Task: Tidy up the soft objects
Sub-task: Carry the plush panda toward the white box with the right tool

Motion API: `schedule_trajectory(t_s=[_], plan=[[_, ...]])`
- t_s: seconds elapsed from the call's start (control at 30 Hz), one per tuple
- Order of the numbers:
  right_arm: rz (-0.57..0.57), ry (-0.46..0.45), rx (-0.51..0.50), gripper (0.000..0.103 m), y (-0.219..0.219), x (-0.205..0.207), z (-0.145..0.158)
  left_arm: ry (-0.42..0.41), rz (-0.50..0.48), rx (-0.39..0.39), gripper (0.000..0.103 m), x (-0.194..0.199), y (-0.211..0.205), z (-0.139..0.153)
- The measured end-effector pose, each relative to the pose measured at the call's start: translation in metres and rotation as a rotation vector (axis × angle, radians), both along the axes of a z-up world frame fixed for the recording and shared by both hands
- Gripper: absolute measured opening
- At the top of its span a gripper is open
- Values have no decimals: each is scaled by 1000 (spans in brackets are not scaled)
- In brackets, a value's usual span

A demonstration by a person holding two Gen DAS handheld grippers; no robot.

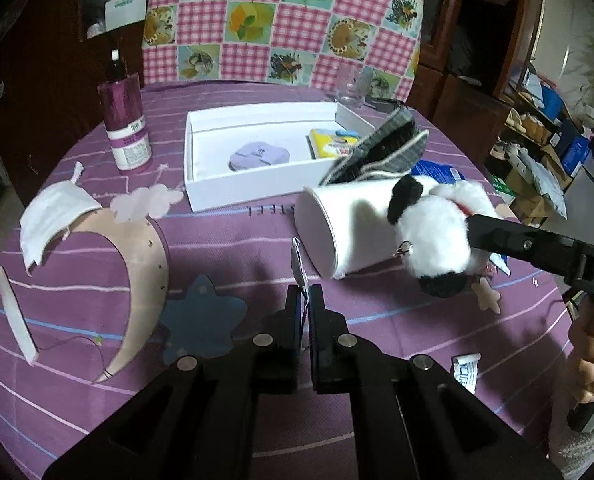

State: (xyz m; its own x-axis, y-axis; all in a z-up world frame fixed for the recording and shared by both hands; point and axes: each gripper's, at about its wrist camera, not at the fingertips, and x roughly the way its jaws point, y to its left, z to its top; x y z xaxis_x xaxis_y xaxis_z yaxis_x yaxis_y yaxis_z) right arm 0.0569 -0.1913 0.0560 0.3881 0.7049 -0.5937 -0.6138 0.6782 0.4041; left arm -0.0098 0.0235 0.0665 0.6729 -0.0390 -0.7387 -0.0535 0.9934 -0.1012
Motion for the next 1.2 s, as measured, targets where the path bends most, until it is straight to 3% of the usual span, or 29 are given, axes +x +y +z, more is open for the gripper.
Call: schedule_trajectory(t_s=[0.7, 0.97, 1.2], plan=[[-35, 9, 10, 27, 22, 66, 61, -47, 43, 12, 2, 61, 12, 54], [-100, -11, 9, 27, 32, 100, 66, -49, 64, -18, 2, 93, 21, 54], [-170, 61, 74, 27, 38, 149, 58, -58, 133, -31, 2, 129, 37, 49]])
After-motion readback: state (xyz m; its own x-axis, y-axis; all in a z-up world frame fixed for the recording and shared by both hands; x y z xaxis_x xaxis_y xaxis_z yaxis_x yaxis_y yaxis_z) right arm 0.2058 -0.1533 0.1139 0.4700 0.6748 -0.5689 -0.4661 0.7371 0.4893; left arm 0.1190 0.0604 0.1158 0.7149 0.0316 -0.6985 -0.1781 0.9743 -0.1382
